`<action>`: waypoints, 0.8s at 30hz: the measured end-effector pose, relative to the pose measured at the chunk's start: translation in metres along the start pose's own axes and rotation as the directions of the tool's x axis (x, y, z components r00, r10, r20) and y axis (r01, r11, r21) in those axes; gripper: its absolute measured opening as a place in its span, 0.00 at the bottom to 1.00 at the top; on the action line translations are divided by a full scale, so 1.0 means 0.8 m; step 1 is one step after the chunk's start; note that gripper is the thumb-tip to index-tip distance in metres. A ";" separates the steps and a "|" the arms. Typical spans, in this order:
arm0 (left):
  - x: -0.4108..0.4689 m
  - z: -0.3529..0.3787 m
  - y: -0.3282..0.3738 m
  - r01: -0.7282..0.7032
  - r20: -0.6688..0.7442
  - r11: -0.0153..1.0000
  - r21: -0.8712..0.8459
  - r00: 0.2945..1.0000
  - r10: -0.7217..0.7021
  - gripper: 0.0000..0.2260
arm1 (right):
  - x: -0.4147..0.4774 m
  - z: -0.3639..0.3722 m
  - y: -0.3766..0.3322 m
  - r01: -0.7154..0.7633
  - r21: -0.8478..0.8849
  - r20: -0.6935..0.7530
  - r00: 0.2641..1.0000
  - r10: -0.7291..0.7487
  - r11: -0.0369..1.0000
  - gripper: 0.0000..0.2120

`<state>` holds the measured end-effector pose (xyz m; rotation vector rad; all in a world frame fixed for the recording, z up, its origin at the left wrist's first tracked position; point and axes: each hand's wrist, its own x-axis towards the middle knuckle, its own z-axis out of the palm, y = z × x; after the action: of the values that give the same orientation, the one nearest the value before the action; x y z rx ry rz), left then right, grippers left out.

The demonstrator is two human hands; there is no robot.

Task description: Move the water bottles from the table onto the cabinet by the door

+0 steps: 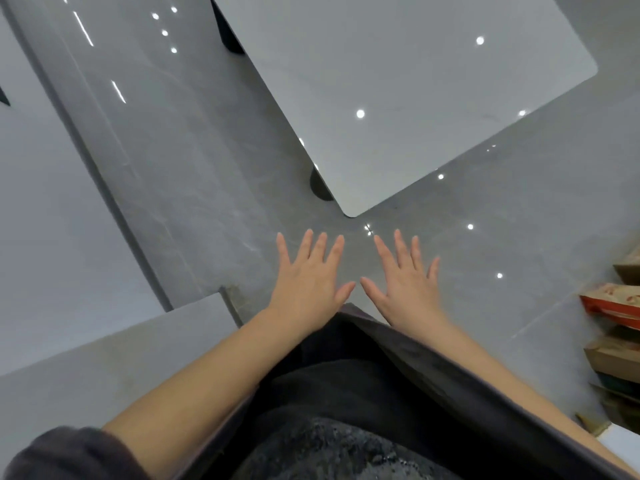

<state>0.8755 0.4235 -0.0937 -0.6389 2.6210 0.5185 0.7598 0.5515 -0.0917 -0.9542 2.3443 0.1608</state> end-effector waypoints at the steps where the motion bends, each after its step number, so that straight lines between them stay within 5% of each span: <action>1: 0.006 -0.007 -0.005 -0.004 -0.007 1.000 0.003 1.000 0.004 0.33 | 0.010 -0.005 -0.003 -0.002 0.001 -0.004 1.000 0.002 1.000 0.35; 24: 0.259 -0.187 -0.216 -0.080 0.045 0.992 0.098 0.996 0.076 0.33 | 0.301 -0.177 -0.128 -0.101 -0.023 0.103 0.989 0.103 0.995 0.34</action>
<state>0.7495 0.1416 -0.1037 -0.4914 2.6221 0.4163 0.6242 0.2874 -0.1024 -0.8142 2.2993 0.2663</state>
